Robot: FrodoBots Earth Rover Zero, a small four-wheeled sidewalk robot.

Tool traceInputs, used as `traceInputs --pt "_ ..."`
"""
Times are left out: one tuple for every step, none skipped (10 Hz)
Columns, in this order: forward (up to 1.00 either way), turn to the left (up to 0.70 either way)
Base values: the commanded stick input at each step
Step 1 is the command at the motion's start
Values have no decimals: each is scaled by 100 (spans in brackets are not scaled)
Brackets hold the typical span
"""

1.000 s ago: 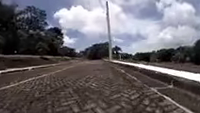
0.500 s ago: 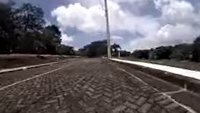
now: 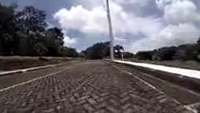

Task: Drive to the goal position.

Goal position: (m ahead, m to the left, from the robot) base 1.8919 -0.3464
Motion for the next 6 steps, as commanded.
traceInputs --pt "100 0" --pt "100 0" --pt "100 0" --pt "100 9" --pt "100 18" --pt "100 26"
